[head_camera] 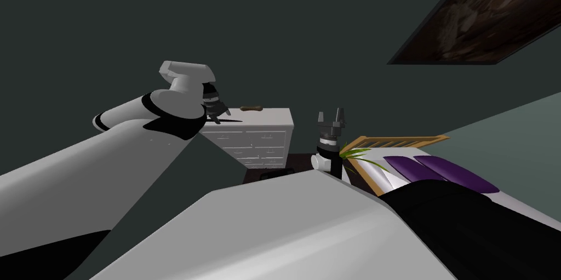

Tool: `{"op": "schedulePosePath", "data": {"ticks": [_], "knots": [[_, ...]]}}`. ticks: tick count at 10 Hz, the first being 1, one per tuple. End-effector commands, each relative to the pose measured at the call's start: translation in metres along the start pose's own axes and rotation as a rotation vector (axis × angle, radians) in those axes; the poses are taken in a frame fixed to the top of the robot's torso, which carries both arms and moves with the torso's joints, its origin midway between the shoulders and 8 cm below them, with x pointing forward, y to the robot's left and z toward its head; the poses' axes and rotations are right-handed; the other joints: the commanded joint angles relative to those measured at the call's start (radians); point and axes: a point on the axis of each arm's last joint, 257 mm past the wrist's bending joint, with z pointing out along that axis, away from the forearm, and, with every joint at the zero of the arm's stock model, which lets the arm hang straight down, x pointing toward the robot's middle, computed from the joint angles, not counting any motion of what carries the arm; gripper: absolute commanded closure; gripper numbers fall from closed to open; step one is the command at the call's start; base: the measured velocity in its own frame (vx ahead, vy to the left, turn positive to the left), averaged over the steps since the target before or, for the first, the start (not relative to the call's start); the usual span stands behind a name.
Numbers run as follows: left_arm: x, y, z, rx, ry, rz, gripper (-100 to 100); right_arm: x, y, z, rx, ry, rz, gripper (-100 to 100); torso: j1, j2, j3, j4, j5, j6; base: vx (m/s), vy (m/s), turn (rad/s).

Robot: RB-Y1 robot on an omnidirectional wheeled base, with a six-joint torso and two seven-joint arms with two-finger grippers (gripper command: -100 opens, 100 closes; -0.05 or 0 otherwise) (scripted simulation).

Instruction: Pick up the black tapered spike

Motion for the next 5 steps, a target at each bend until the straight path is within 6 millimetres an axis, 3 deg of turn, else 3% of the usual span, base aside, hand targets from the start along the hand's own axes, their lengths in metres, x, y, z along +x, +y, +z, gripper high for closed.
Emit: {"op": "schedulePosePath", "data": {"ticks": [1,2,5], "knots": [[0.0,0.0,0.0,0.0,0.0,0.0,0,0.0,0.0,0.0,0.0,0.0,0.0,0,0.0,0.0,0.0,0.0,0.0,0.0,0.0,0.0,0.0],[0.001,-0.004,0.015,0.001,0.0,0.002,-100,0.0,0.0,0.0,0.0,0.0,0.0,0,0.0,0.0,0.0,0.0,0.0,0.0,-0.011,0.006,0.006],[0.001,-0.005,0.02,0.001,0.0,0.003,-100,0.0,0.0,0.0,0.0,0.0,0.0,0,0.0,0.001,0.001,0.0,0.0,0.0,-0.01,0.003,0.0]]}}
